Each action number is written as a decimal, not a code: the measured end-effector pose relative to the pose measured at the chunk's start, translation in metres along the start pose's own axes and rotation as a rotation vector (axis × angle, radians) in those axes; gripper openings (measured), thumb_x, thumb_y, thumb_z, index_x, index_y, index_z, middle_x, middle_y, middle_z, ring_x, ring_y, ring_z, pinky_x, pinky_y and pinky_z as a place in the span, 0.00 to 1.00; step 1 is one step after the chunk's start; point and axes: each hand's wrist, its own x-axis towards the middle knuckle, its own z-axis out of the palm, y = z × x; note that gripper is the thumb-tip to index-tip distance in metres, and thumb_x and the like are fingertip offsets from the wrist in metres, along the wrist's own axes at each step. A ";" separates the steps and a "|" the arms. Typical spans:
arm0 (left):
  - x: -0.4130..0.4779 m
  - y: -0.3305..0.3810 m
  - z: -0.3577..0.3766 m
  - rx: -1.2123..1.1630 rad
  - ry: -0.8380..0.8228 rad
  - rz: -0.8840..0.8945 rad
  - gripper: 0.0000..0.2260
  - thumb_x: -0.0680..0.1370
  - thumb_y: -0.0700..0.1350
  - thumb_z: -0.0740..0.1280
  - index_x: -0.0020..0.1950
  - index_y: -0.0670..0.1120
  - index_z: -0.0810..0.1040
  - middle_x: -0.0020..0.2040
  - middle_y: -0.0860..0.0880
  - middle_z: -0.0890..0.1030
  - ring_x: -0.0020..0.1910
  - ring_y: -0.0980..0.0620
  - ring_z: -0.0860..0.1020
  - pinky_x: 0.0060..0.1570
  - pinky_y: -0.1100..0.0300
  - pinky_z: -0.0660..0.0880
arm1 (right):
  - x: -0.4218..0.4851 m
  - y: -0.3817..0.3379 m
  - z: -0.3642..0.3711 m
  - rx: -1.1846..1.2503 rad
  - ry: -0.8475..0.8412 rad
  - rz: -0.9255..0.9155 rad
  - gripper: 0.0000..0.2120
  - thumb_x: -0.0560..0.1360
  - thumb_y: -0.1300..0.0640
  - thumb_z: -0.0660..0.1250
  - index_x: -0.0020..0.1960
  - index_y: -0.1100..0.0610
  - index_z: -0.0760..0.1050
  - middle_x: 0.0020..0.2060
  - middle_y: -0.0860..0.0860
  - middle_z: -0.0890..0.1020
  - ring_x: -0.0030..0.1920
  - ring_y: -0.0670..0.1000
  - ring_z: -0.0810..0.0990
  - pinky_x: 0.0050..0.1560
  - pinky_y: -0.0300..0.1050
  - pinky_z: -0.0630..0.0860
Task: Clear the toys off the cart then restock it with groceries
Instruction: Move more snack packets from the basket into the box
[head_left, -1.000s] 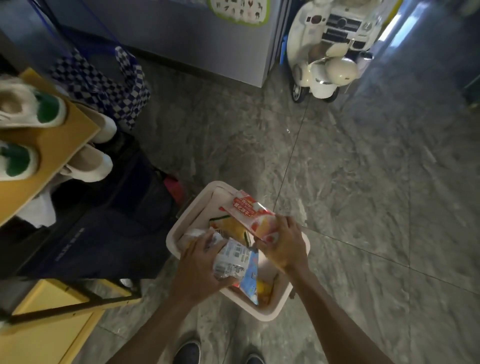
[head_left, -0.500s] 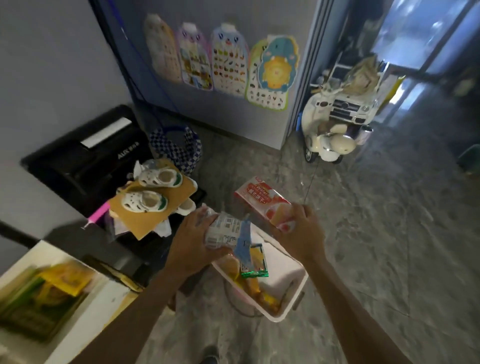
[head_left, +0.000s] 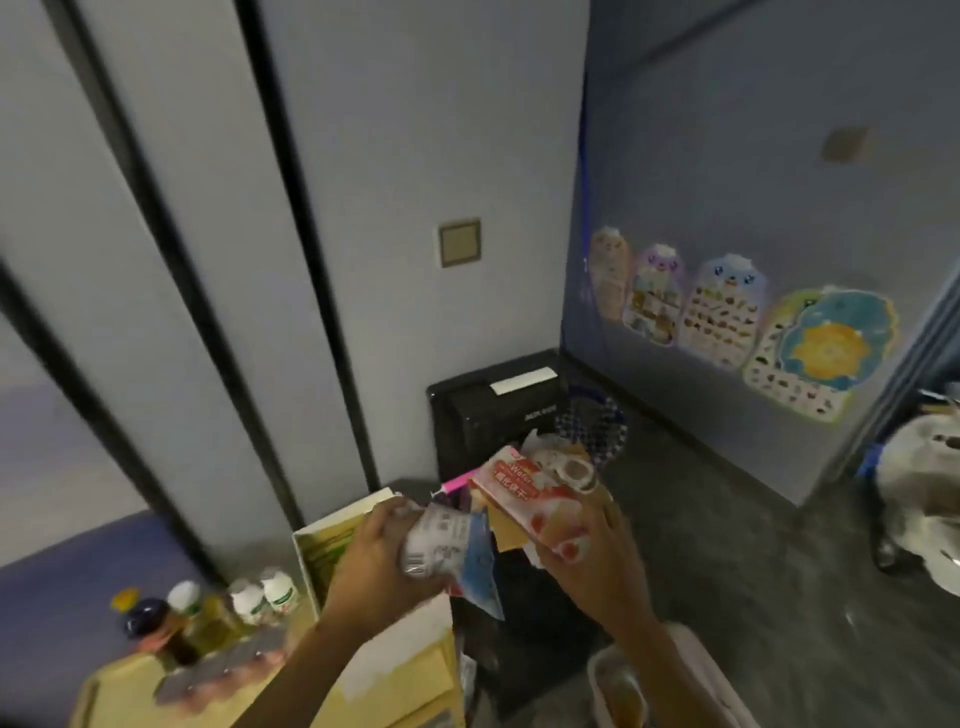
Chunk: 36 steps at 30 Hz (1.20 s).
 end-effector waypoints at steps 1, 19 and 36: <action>-0.005 -0.015 -0.009 0.013 0.021 -0.036 0.50 0.62 0.79 0.73 0.80 0.59 0.68 0.79 0.58 0.63 0.74 0.53 0.69 0.72 0.52 0.74 | 0.003 -0.017 0.011 0.022 -0.033 -0.018 0.46 0.67 0.26 0.71 0.76 0.51 0.67 0.68 0.50 0.74 0.65 0.51 0.77 0.59 0.49 0.82; 0.031 -0.222 -0.011 0.072 -0.149 -0.240 0.45 0.66 0.79 0.66 0.79 0.64 0.62 0.78 0.58 0.60 0.75 0.54 0.66 0.70 0.49 0.75 | 0.037 -0.133 0.242 -0.136 -0.275 0.064 0.43 0.67 0.17 0.60 0.68 0.48 0.69 0.60 0.48 0.77 0.56 0.48 0.78 0.50 0.44 0.83; 0.070 -0.278 0.103 0.084 -0.555 -0.130 0.47 0.65 0.74 0.72 0.81 0.58 0.65 0.80 0.48 0.66 0.76 0.45 0.70 0.71 0.47 0.74 | 0.021 -0.086 0.345 -0.180 -0.504 0.112 0.43 0.65 0.25 0.74 0.69 0.51 0.74 0.60 0.50 0.79 0.60 0.53 0.78 0.59 0.55 0.79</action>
